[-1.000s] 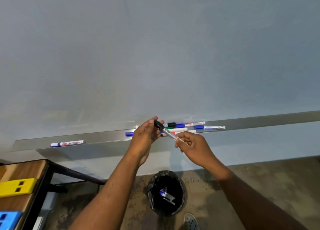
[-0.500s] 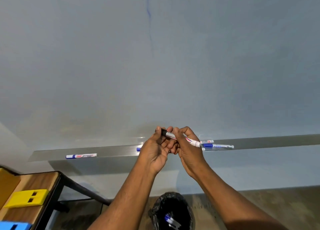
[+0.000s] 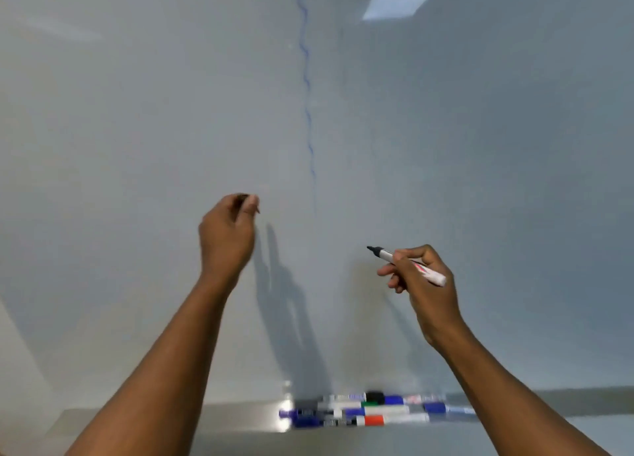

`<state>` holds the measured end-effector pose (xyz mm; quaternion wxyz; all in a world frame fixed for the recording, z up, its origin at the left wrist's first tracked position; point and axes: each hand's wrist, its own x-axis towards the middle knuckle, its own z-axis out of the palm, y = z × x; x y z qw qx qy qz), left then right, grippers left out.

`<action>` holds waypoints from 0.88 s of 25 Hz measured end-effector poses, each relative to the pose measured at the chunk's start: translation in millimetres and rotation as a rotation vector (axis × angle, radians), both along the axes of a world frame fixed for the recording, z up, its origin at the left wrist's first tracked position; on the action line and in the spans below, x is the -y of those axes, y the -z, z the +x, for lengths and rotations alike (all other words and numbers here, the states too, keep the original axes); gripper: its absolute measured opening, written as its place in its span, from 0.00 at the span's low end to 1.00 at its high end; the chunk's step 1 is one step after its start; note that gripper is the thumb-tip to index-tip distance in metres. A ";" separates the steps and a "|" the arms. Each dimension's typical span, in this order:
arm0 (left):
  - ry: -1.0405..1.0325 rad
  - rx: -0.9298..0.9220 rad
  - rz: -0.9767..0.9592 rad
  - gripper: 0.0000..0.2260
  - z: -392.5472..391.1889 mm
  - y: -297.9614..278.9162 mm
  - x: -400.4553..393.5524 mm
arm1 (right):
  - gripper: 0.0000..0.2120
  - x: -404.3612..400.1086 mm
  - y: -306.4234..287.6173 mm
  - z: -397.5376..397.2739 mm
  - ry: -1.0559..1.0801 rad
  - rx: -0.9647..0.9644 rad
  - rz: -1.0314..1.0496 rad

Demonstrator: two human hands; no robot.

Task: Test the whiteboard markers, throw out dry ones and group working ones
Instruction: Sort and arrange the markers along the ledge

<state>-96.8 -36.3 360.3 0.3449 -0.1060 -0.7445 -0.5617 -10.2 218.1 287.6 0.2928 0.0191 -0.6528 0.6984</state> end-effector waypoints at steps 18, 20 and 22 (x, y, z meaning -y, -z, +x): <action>-0.325 -0.190 -0.705 0.21 -26.7 -241.2 -49.5 | 0.13 14.7 -373.3 -81.8 0.428 -0.595 0.722; -0.329 -0.183 -0.697 0.23 -28.9 -243.3 -47.4 | 0.14 19.0 -385.7 -81.5 0.503 -0.563 0.732; -0.339 -0.177 -0.691 0.24 -30.6 -242.6 -48.1 | 0.13 19.0 -384.2 -78.9 0.536 -0.524 0.731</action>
